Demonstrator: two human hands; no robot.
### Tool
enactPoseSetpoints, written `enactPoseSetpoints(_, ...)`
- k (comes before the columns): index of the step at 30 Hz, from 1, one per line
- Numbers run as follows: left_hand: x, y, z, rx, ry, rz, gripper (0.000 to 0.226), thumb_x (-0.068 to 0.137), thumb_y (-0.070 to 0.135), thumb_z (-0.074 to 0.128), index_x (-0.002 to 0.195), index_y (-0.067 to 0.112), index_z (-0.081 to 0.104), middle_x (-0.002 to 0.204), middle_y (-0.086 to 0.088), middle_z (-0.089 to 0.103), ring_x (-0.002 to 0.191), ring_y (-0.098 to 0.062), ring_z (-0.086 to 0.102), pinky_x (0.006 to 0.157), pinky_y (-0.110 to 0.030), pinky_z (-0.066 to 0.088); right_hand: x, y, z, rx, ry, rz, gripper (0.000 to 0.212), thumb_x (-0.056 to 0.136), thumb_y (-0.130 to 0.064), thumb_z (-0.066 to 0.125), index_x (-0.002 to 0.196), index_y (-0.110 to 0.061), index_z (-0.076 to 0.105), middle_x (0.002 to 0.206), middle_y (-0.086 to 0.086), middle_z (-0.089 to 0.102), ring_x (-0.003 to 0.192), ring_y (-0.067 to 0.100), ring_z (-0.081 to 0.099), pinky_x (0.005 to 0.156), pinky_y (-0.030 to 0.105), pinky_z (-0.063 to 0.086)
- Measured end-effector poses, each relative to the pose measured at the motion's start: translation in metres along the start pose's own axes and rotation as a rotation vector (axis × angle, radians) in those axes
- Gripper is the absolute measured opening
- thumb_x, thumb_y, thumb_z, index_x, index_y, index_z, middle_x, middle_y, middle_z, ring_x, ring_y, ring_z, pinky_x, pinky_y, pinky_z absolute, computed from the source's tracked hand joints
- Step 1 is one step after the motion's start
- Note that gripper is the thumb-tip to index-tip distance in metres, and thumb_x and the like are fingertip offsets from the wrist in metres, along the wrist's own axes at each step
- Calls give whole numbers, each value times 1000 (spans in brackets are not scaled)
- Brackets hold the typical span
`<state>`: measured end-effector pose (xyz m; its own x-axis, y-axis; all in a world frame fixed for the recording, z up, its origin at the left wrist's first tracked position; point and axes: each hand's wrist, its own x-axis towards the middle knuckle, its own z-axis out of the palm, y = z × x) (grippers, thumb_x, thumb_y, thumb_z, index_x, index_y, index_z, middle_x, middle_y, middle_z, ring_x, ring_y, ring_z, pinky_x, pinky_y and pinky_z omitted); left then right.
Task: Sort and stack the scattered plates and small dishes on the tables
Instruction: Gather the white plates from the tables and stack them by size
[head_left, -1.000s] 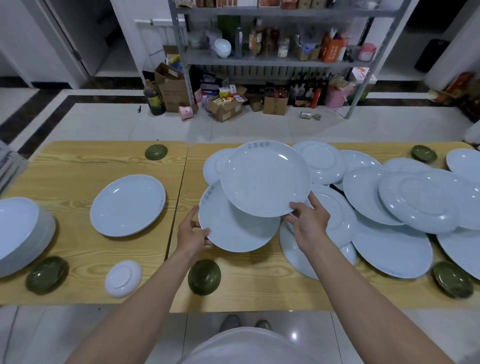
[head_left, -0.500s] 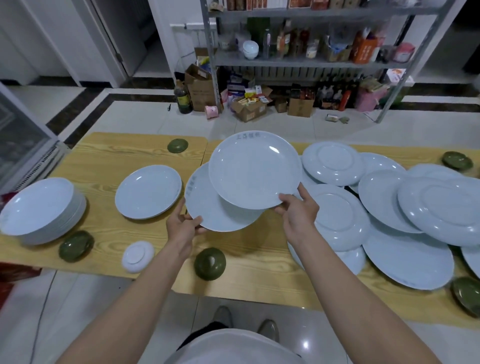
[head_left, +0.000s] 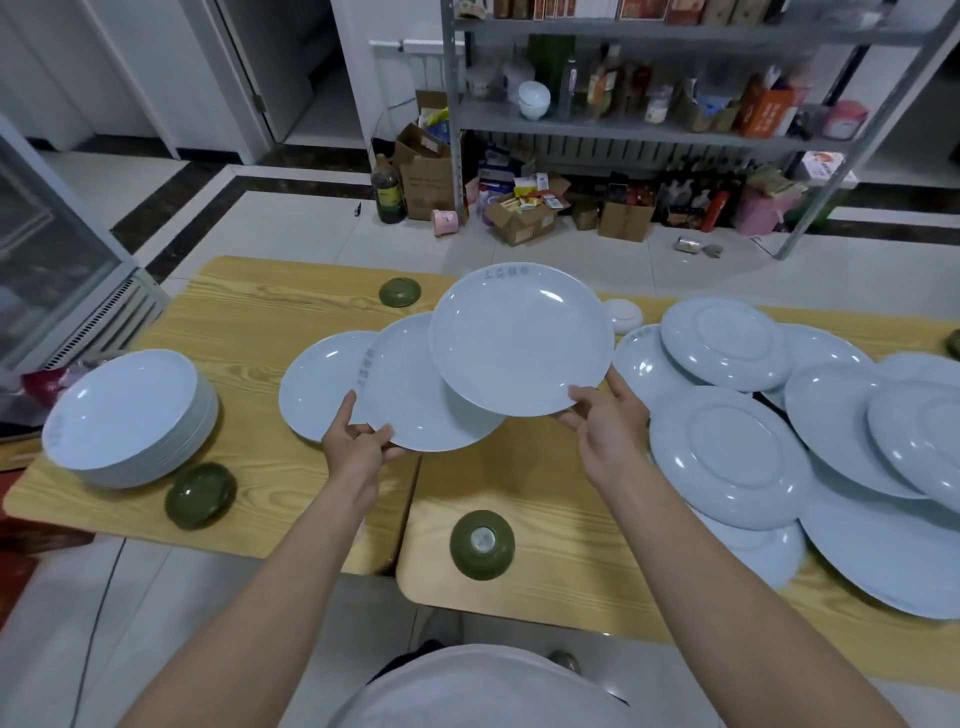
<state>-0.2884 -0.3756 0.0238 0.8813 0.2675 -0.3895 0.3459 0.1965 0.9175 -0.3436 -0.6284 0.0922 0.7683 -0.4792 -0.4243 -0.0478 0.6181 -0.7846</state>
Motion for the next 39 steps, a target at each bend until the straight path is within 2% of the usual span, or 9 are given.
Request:
enactPoseSetpoints(4,30,7,-24,-2,8,-16,78,88,-13,60,153,20,32,87,-4,39,85,-25,63,62,-26,61,3,18,25,-9,22,8,64,84,17,57,142,-11,52,128,7,64,104,29,68,80,50,60)
enactPoseSetpoints(8,56,8,-45,-13,25,-50,79,87,-15,60,153,20,33,87,-3,38,89,-28,64,62,-26,61,6,34,46,0,49,19,66,83,17,59,143,-10,51,128,7,64,104,30,68,79,49,60)
enactPoseSetpoints(12,81,6,-65,-22,41,-93,81,87,-16,60,153,21,32,95,-5,47,100,-36,68,60,-28,61,8,51,63,2,89,32,66,82,18,60,142,-9,52,125,8,65,102,29,69,75,45,61)
enactPoseSetpoints(16,99,4,-80,-22,43,-136,81,87,-17,60,152,23,33,103,2,51,89,-22,67,61,-32,62,9,65,77,-4,110,35,66,81,19,59,140,-10,54,123,9,67,99,29,70,69,41,61)
enactPoseSetpoints(20,113,1,-91,-25,50,-165,81,86,-18,60,151,23,35,120,-3,50,97,-26,64,58,-33,62,11,76,90,-31,112,27,65,81,19,59,139,-9,54,122,9,67,93,26,72,72,44,61)
enactPoseSetpoints(23,123,1,-96,-41,48,-180,82,85,-18,61,151,23,36,110,1,53,90,-21,64,57,-33,61,13,82,100,-55,109,25,64,81,18,59,140,-8,54,123,9,67,90,24,73,76,47,61)
enactPoseSetpoints(27,134,2,-102,-43,58,-202,80,85,-16,64,151,21,37,95,3,54,87,-18,65,65,-34,62,17,90,113,-78,99,33,65,81,18,60,140,-8,53,122,9,67,99,29,70,76,46,61)
enactPoseSetpoints(32,138,0,-108,-39,66,-180,79,83,-15,66,150,16,37,100,-11,64,94,-28,69,58,-30,61,23,104,127,-130,87,47,63,81,19,58,139,-8,54,122,10,67,96,29,71,72,44,62)
enactPoseSetpoints(39,144,-1,-114,13,97,-153,73,84,-9,70,147,13,42,97,-13,72,87,-26,72,61,-28,61,26,130,144,-194,53,102,66,83,17,58,143,-11,51,118,3,67,85,22,74,73,45,62)
